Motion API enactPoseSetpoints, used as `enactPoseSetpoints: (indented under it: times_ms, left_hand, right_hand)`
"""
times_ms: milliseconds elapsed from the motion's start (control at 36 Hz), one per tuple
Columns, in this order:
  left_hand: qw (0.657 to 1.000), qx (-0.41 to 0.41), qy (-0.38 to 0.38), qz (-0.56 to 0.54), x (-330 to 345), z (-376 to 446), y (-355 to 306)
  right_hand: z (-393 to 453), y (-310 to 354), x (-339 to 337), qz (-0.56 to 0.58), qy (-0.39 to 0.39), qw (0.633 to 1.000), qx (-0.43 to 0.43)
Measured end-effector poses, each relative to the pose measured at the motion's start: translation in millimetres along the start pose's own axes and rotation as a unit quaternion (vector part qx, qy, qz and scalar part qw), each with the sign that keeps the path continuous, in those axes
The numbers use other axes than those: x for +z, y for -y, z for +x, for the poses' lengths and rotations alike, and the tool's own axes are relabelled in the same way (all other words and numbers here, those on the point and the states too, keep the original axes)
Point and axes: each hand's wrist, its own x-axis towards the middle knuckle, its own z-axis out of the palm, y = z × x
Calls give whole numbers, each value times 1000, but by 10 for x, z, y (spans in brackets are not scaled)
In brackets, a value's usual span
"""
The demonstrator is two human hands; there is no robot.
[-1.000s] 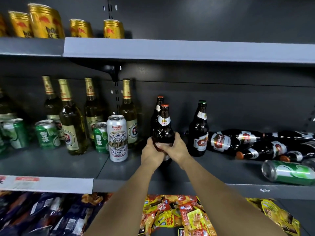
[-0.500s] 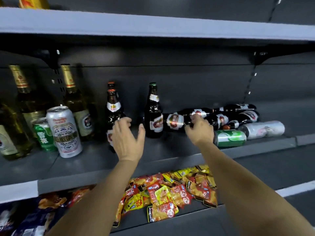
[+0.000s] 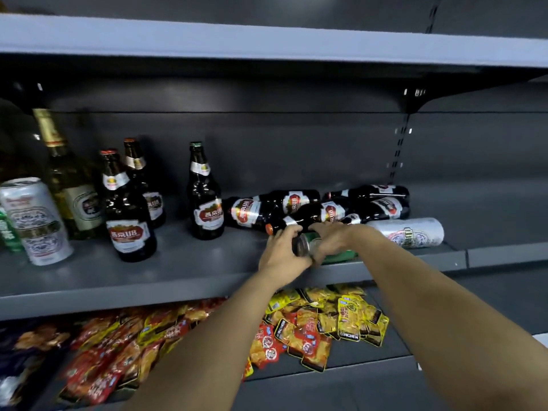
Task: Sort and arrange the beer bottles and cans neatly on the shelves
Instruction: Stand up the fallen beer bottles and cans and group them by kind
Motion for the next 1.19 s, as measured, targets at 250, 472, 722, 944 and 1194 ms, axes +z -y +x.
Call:
enactPoseSetpoints:
  times_ms: [250,472,722,944,1194]
  left_hand:
    - [987,20,26,155,142,8,-171]
    - [975,-12,-120,187,-47,50,-123]
    - [944,-177,-275,-39,-516,29,238]
    - [904,-231,-356,-56,-866,0,711]
    - [903,-232,-357,-58,-969,59,926]
  right_hand:
    - [5,-203,-100,-60,-30,997,-26]
    - [7,229,-223,118,-151,969,-155]
    - [296,431,-76,356,-285,883,-110]
    - [546,90,-38,-53,-228,972,26]
    - [752,131,187,-201,-250,947,28]
